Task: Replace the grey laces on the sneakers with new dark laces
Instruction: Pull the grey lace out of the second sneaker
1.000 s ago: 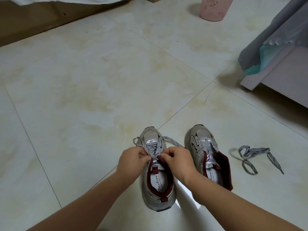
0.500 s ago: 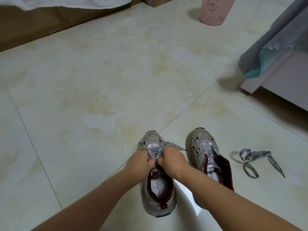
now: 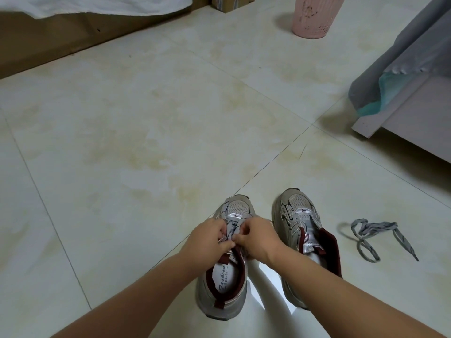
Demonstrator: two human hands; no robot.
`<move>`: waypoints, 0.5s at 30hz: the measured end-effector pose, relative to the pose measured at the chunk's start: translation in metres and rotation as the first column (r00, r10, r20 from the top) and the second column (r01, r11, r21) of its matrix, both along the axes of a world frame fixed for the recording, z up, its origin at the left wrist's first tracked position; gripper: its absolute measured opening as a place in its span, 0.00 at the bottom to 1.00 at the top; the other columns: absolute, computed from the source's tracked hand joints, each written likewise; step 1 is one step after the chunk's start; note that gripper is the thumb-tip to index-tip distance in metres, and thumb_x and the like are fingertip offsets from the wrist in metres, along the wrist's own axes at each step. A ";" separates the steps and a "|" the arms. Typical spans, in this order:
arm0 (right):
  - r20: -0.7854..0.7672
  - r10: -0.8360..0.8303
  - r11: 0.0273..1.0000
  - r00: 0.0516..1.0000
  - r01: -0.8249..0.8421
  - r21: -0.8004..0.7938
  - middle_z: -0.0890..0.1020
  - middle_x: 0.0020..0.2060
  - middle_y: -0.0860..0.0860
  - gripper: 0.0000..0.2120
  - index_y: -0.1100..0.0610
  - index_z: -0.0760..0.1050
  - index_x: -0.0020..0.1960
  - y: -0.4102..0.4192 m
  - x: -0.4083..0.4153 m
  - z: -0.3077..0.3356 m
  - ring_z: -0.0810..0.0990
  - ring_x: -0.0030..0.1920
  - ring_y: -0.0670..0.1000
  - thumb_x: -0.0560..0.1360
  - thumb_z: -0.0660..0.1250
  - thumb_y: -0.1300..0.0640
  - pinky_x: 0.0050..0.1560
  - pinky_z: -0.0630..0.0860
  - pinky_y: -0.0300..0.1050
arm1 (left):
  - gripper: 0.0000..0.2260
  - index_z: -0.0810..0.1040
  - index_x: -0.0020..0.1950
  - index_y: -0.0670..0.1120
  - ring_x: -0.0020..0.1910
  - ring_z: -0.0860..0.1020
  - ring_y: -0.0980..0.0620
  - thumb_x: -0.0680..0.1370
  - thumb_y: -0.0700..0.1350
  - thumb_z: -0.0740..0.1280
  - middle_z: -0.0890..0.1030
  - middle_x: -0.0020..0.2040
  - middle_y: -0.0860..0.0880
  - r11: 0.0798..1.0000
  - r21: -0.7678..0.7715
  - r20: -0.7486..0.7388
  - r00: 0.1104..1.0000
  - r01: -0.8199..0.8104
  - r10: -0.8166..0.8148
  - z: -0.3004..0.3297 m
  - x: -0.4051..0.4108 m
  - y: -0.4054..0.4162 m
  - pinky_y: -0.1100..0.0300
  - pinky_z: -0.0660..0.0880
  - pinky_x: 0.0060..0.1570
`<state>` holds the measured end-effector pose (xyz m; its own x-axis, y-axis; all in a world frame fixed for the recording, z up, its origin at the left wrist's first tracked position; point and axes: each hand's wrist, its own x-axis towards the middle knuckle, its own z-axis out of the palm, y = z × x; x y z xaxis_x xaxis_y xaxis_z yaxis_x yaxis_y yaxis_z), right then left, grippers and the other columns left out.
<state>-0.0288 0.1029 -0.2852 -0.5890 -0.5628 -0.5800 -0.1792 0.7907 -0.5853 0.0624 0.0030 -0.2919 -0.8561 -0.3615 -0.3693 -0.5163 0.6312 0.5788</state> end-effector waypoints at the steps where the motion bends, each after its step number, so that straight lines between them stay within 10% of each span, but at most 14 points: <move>1: -0.047 0.084 0.996 0.995 -0.083 0.022 0.69 0.27 0.49 0.18 0.54 0.63 0.28 -0.002 -0.002 0.001 0.72 0.34 0.52 0.74 0.66 0.59 0.37 0.71 0.44 | 0.16 0.60 0.34 0.54 0.41 0.69 0.52 0.73 0.45 0.67 0.69 0.39 0.52 1.000 -0.023 -0.007 1.000 0.012 -0.012 0.000 0.000 0.000 0.59 0.64 0.40; 6: -0.305 0.521 0.854 0.797 -0.486 0.186 0.76 0.46 0.60 0.07 0.60 0.71 0.44 -0.001 -0.006 0.021 0.76 0.49 0.59 0.76 0.56 0.67 0.45 0.68 0.47 | 0.16 0.56 0.34 0.53 0.40 0.66 0.50 0.74 0.39 0.61 0.64 0.34 0.55 0.994 -0.103 -0.025 0.998 0.049 -0.052 0.000 0.002 0.001 0.60 0.59 0.38; 10: -0.430 0.352 0.936 0.831 -0.306 0.176 0.78 0.54 0.59 0.08 0.61 0.71 0.55 0.009 -0.036 0.028 0.76 0.55 0.59 0.78 0.58 0.60 0.49 0.69 0.47 | 0.15 0.58 0.34 0.53 0.39 0.67 0.50 0.73 0.39 0.61 0.65 0.34 0.54 0.994 -0.107 -0.015 1.000 0.018 -0.020 -0.004 0.009 -0.007 0.59 0.60 0.36; 15: -0.045 0.229 0.973 0.972 -0.227 0.047 0.79 0.38 0.55 0.10 0.56 0.73 0.36 0.003 -0.003 0.018 0.79 0.42 0.57 0.75 0.67 0.53 0.49 0.78 0.50 | 0.14 0.61 0.34 0.54 0.37 0.69 0.51 0.72 0.41 0.64 0.68 0.34 0.53 0.997 -0.066 -0.050 0.998 -0.035 0.032 -0.004 0.010 -0.004 0.59 0.63 0.36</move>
